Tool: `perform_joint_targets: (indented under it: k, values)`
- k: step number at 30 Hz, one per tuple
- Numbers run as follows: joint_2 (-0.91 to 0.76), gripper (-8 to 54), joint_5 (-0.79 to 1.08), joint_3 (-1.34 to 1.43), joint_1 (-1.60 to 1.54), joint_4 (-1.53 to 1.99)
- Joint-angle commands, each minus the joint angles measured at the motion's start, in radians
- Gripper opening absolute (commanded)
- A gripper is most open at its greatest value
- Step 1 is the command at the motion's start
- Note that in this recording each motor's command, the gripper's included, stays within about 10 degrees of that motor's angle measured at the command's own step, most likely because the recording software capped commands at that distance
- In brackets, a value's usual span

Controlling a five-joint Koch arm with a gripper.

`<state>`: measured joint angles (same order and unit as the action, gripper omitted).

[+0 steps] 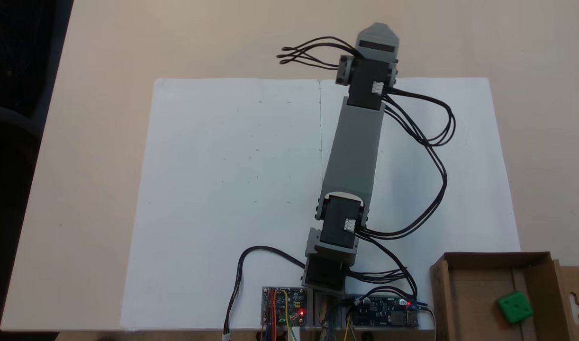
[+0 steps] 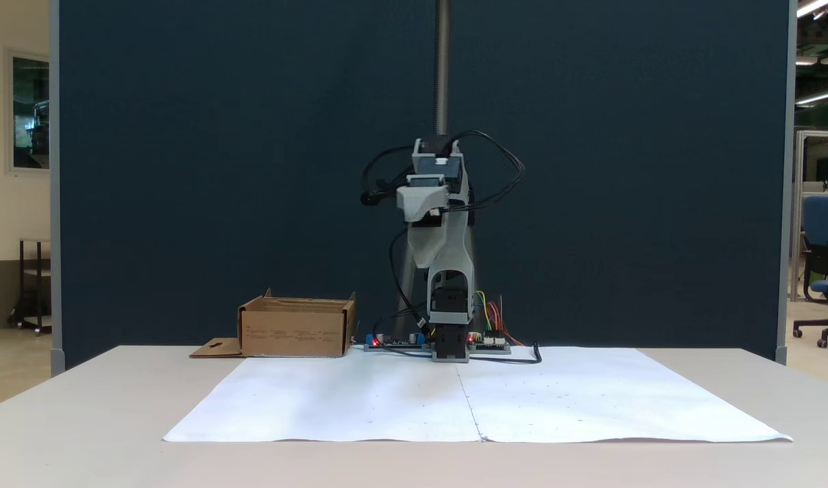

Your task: Grasp a green dice and put it in the bin.

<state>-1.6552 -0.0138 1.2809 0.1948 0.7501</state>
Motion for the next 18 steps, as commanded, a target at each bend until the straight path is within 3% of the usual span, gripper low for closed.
perform_joint_targets:
  k: [1,18]
  values:
    - [-0.069,45.5,-0.055,0.011,-0.014,-0.057]
    - [-0.431,45.5,-0.048,0.623,-0.213,-0.583]
